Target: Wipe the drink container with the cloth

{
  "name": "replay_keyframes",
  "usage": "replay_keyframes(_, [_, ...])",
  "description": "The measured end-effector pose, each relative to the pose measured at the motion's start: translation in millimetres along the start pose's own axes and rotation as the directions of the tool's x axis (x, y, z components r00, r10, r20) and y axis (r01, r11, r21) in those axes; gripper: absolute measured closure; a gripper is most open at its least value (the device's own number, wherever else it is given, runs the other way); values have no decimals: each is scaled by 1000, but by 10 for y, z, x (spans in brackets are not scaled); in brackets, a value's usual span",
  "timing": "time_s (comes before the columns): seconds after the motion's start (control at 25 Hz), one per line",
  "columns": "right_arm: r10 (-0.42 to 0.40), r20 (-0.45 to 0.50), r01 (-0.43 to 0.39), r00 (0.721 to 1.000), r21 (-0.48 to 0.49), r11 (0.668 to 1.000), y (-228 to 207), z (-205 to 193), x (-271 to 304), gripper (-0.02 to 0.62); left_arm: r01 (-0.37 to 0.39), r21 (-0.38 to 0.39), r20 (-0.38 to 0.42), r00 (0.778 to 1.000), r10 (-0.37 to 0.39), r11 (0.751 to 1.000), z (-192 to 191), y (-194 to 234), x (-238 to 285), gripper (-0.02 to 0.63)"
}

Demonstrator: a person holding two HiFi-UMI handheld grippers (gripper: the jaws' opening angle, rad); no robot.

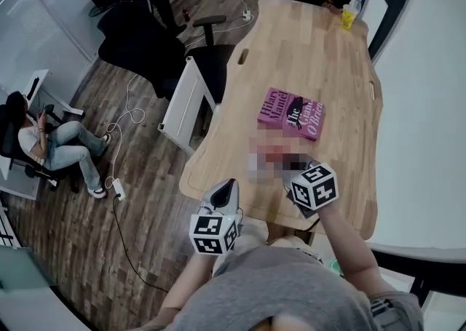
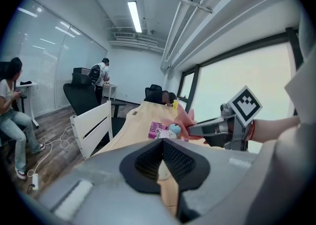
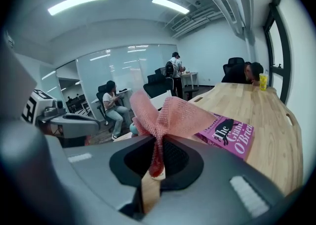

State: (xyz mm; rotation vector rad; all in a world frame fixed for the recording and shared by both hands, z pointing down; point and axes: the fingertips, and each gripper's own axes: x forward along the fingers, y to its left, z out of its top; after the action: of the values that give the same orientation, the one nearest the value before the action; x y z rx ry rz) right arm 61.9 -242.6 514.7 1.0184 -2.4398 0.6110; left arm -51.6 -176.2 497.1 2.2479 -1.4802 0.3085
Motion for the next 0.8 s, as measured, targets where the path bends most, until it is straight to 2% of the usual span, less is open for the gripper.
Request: replay_keyframes(0.8, [8, -150, -5, 989, 19, 1000, -277, -304, 285, 571, 25, 7, -16, 1000, -25, 1000, 135, 82, 371, 603])
